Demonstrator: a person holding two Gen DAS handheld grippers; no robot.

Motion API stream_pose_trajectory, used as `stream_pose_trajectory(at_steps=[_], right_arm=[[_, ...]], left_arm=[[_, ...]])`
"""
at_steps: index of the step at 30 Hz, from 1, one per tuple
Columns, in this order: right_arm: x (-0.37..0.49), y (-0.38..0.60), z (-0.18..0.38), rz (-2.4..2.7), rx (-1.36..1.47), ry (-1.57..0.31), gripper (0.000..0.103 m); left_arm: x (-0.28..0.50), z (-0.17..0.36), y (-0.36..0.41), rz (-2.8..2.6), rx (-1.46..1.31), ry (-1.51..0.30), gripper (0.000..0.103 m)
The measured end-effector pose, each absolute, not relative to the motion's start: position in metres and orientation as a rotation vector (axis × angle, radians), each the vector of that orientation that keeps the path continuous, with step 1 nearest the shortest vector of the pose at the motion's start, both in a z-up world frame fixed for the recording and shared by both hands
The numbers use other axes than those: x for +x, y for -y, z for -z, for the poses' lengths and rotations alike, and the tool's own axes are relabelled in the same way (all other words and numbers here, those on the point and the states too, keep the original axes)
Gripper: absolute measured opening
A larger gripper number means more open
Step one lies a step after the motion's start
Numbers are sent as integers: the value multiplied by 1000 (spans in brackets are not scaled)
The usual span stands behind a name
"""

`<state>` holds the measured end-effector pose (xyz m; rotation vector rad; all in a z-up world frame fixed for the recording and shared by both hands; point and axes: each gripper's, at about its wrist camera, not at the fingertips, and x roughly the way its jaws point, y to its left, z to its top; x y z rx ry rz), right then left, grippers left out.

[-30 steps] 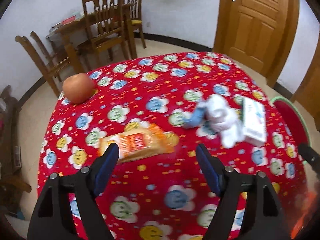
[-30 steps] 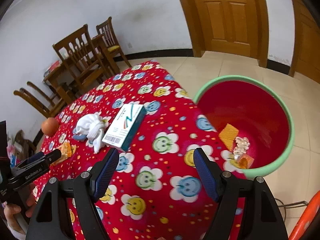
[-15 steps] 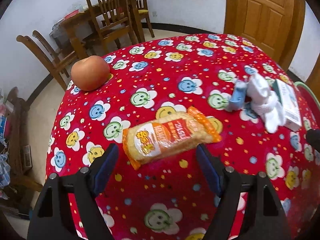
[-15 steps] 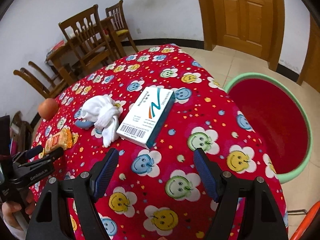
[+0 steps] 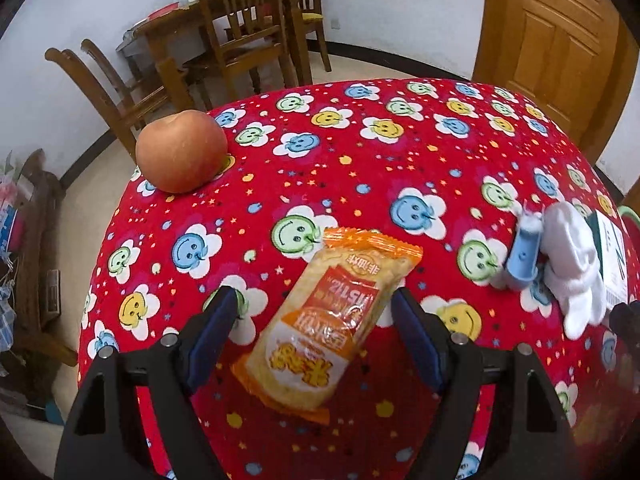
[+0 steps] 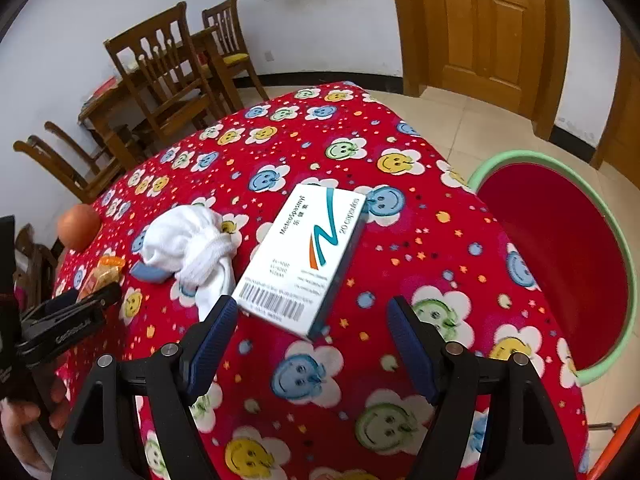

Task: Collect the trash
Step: 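Grasp the bread packet with the left gripper while the right gripper grasps the white medicine box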

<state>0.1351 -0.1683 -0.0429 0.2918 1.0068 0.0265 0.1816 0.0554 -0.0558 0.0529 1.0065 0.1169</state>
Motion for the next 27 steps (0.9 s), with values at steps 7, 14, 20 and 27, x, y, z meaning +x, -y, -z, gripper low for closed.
stream_pose_trajectory(at_steps=[7, 14, 20, 27], right_arm=[[157, 165, 48, 48, 330, -1010, 78], [166, 154, 52, 98, 274, -992, 78], [161, 159, 53, 102, 270, -975, 68], [151, 171, 51, 76, 338, -962, 58]], left_arm=[[184, 54, -71, -136, -13, -1002, 79], [186, 56, -84, -153, -42, -1005, 79], [187, 61, -95, -140, -95, -1005, 79], [174, 58, -90, -111, -91, -992, 64]])
